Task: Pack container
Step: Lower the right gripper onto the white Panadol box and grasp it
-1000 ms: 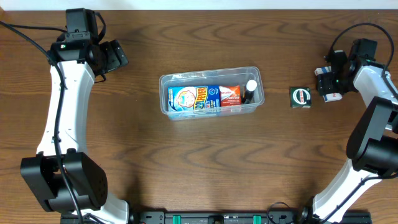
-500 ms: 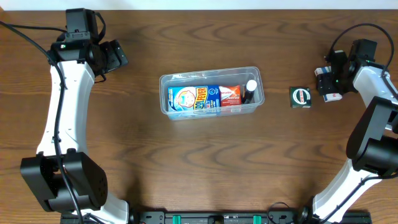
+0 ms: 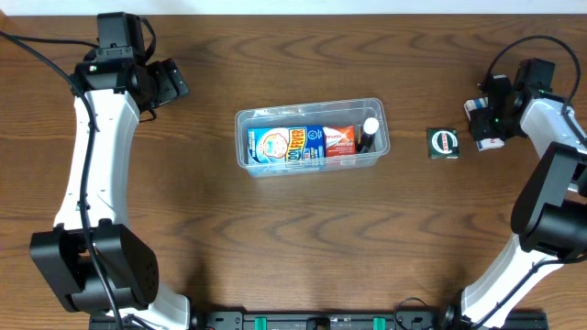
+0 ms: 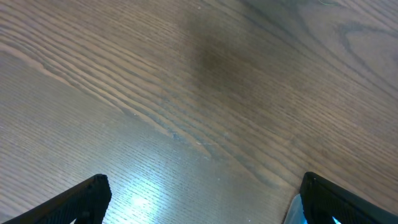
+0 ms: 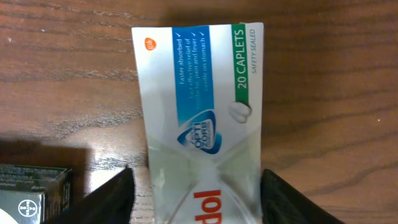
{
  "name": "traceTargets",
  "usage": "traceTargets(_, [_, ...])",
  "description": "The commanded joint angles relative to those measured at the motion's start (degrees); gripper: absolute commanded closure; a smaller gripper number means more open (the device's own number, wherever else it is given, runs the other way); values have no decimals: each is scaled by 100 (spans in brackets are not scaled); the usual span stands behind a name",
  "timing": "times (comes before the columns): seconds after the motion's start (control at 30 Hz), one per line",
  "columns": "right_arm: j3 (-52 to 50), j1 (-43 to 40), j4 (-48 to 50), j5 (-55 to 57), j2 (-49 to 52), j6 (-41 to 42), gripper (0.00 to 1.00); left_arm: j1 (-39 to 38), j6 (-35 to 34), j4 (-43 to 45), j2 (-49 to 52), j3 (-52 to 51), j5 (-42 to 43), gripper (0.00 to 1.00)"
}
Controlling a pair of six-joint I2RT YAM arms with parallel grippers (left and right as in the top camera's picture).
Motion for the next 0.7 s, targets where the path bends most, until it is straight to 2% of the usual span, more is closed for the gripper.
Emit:
traceTargets(0.0, [-31,-9,11,-22,7,59,41,15,-11,-9,28,24,-28,2])
traceTargets(0.17, [-31,-9,9,-24,7,59,39,15,-11,-9,28,24,-28,2])
traceTargets(0.27, [-31,-4,-39,-22,7,59,27,15,-11,-9,28,24,-28,2])
traceTargets(0.4, [-31,-4,-46,-24,7,57,22,15,-11,-9,28,24,-28,2])
traceTargets(0.47, [-31,-4,-52,-24,7,59,21,15,-11,-9,28,24,-28,2])
traceTargets(0.6, [-48,-9,-20,-22,11,59,30,15,-11,-9,28,24,-28,2])
traceTargets(0.67, [-57,-9,13,-24,35,59,31,15,-11,-11,28,24,-28,2])
